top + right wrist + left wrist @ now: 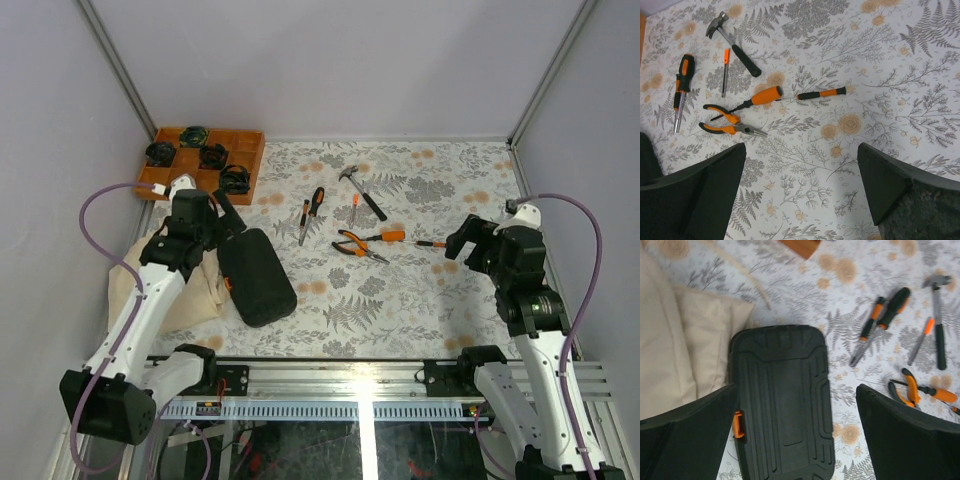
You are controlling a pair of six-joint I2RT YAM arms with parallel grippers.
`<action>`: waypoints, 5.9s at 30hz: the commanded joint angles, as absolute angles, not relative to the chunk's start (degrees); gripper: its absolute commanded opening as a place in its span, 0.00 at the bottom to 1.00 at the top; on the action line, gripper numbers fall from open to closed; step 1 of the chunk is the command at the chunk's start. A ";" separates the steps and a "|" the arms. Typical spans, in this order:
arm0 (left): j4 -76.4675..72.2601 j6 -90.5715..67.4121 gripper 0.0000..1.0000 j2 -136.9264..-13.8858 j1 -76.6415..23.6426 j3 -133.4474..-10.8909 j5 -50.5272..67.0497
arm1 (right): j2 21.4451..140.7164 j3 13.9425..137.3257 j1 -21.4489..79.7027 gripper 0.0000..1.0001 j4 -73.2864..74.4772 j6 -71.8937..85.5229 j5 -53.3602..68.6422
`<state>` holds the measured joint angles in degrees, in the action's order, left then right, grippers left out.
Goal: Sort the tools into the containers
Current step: Move the storage box to the center of the board, then adjust the storage box at the center of the board.
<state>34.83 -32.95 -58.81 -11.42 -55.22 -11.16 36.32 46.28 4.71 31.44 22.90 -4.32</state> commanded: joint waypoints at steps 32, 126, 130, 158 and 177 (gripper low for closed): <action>27.64 -37.87 0.87 -74.84 -7.21 -42.30 0.12 | 38.23 39.32 4.28 1.00 24.37 24.04 10.37; -1.08 -45.63 0.62 -66.84 -37.16 -27.60 11.52 | 76.73 39.81 42.14 0.75 1.37 40.09 -2.10; -3.95 -46.95 0.61 -69.25 -39.22 -28.32 12.01 | 75.22 38.50 42.19 0.74 2.97 39.71 -3.93; 10.55 -49.77 0.51 -64.41 -40.64 -31.17 -4.84 | 76.60 37.17 42.10 0.70 -0.16 34.55 0.51; 10.77 -49.48 0.37 -69.51 -40.71 -32.04 -5.15 | 77.93 37.53 42.10 0.64 2.83 33.32 -0.56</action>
